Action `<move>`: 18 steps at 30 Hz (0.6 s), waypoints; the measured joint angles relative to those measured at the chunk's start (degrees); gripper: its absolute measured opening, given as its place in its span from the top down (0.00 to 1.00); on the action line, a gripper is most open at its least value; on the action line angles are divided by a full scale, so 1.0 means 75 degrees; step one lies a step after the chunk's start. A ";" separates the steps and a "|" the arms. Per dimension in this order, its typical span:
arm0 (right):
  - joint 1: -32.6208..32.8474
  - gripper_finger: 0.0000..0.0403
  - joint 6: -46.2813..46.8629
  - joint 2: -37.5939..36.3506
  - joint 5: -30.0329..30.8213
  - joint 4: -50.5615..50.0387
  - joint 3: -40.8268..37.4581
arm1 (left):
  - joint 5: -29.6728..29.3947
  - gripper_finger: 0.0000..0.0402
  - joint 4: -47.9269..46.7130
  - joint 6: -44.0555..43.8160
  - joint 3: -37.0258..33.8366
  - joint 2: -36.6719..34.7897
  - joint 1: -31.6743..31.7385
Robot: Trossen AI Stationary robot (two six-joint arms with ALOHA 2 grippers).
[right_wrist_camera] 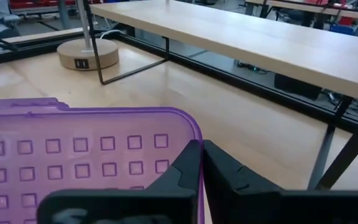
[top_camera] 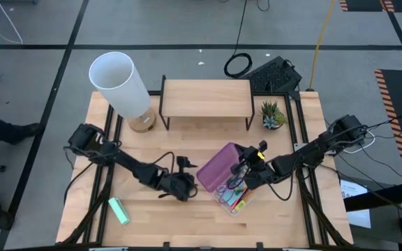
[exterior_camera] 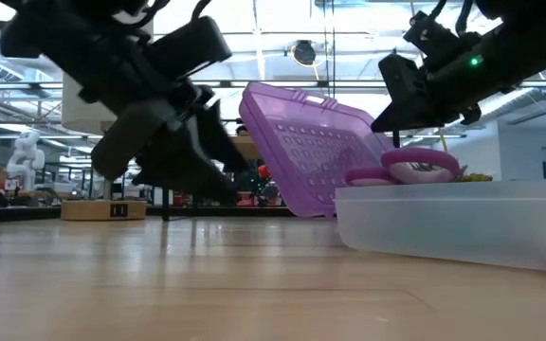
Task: Pack school essentials
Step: Close the transparent violet supply box
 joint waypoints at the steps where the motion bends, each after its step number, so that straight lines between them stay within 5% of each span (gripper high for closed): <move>1: -0.0004 0.98 -0.0058 0.0000 -0.0080 0.0000 0.0000 | 0.0129 0.03 0.0165 0.0145 0.0000 0.0000 0.0032; 18: 0.0169 0.49 -0.0536 -0.0650 -0.0556 -0.0069 -0.0134 | 0.1092 0.03 0.1051 0.1084 0.0128 0.0005 0.0031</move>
